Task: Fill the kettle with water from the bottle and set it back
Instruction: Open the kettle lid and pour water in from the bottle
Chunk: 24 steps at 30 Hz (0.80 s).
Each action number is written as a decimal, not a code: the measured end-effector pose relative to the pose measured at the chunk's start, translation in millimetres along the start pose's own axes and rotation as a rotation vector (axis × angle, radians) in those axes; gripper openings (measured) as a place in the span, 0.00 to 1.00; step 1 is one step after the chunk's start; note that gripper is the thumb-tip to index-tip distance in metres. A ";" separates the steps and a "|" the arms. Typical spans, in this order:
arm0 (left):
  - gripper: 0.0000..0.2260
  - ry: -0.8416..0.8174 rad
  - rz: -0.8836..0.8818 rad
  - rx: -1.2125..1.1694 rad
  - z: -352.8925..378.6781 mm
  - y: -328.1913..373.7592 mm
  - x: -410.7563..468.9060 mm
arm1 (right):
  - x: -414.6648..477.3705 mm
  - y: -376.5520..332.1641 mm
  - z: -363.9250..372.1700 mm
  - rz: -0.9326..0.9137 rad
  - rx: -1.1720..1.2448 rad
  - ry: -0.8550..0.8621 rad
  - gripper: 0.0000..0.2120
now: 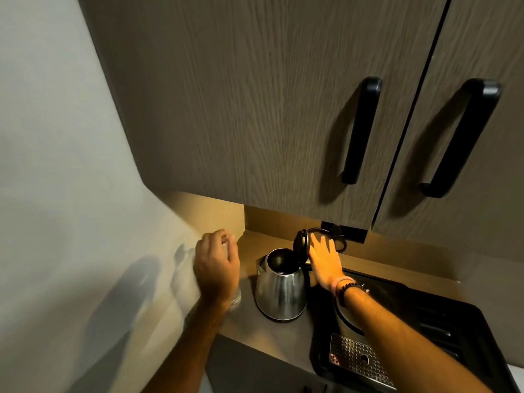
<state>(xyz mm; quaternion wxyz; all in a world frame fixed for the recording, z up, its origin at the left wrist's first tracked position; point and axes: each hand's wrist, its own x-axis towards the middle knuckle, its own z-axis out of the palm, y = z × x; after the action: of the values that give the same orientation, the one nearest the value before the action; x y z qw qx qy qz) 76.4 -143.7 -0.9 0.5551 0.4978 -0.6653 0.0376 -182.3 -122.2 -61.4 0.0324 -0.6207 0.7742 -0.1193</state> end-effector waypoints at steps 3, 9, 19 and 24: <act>0.18 -0.192 -0.211 -0.062 2.6 -15.6 25.2 | -2.2 -2.0 2.1 0.146 0.092 -0.010 0.34; 0.18 -0.510 -0.248 -0.099 10.3 -38.7 36.9 | -0.8 -3.7 6.3 0.231 0.157 -0.041 0.36; 0.23 -0.377 -0.294 -0.100 1.7 -41.3 45.3 | -4.6 -2.6 3.5 0.236 0.190 -0.098 0.36; 0.15 -0.225 0.045 -0.110 2.8 -24.4 -10.0 | -4.2 -3.9 3.3 0.238 0.177 -0.092 0.35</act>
<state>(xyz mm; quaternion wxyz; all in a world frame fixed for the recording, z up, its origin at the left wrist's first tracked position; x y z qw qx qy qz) 90.5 -151.4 -21.9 0.5022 0.4526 -0.7356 -0.0425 -177.0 -119.4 -64.1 0.1363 -0.5242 0.8264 -0.1541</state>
